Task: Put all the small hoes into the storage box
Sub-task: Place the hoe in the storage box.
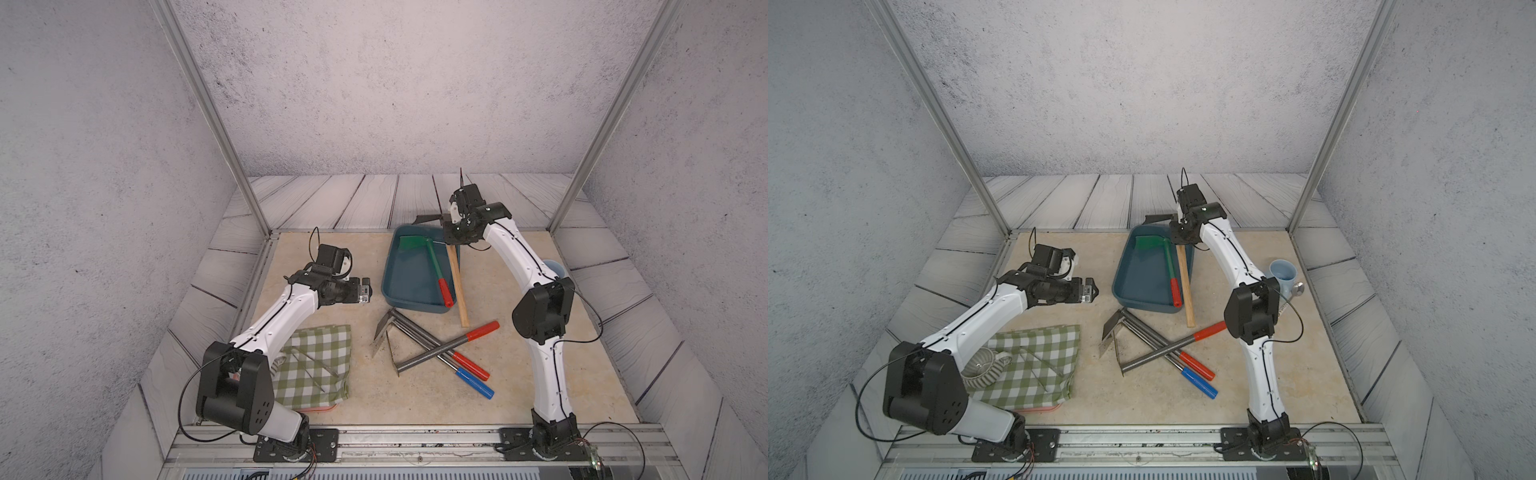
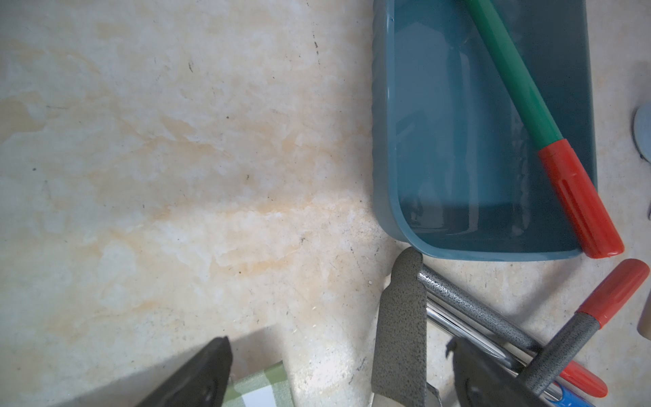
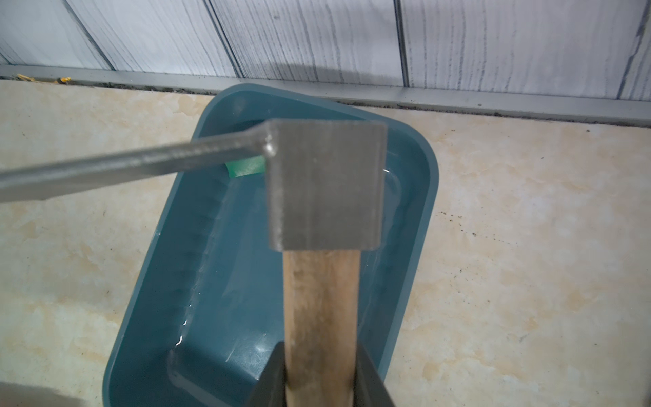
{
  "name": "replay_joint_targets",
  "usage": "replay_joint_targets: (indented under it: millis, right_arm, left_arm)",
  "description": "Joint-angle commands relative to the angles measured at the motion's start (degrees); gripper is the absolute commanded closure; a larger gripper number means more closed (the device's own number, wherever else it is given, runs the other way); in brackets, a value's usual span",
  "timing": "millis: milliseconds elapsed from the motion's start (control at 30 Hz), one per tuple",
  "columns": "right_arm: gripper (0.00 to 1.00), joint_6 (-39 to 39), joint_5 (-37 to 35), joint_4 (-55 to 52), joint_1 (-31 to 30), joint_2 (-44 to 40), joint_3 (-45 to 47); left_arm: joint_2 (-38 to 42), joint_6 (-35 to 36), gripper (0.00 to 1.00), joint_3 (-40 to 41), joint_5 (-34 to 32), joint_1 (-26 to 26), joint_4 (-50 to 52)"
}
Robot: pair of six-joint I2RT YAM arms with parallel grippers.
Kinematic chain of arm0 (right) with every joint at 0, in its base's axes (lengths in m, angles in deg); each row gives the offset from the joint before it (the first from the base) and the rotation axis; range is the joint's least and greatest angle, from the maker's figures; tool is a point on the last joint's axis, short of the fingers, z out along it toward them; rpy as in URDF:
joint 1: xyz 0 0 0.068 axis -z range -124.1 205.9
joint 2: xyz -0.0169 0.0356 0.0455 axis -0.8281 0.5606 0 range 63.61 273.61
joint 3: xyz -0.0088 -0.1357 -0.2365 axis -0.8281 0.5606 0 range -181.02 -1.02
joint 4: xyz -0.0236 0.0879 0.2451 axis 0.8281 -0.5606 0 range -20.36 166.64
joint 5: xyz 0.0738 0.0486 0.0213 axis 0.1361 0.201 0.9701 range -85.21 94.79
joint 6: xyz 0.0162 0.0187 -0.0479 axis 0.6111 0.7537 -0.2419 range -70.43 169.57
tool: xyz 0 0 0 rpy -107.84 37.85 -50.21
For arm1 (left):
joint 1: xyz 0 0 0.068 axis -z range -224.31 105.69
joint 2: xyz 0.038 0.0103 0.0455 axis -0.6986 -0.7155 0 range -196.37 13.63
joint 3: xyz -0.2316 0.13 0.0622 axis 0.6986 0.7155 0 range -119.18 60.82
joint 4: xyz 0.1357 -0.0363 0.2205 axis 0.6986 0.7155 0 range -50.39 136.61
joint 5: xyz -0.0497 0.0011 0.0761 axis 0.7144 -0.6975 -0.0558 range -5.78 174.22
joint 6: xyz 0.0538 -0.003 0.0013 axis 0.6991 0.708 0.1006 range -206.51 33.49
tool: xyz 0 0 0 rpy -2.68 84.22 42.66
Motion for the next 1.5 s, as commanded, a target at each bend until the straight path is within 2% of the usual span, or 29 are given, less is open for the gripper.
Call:
replay_joint_targets:
  millis: [0, 200, 600, 1467]
  right_arm:
    - [0.97, -1.5, 1.2, 0.8, -0.2, 0.6, -2.8]
    - [0.96, -2.6, 0.0, 1.1, 0.0, 3.4, -4.6]
    - [0.95, -1.4, 2.6, 1.1, 1.5, 9.3, -9.4]
    - [0.90, -3.5, 2.2, -0.3, 1.6, 15.4, -10.5]
  left_arm:
    - [0.2, 0.6, 0.00, -0.6, -0.7, 0.3, 0.2]
    - [0.1, 0.6, 0.00, -0.7, -0.7, 0.3, 0.3]
    - [0.0, 0.7, 0.00, -0.7, -0.6, 0.3, 0.3]
    - [-0.3, 0.9, 0.00, -1.1, -0.3, 0.3, 0.3]
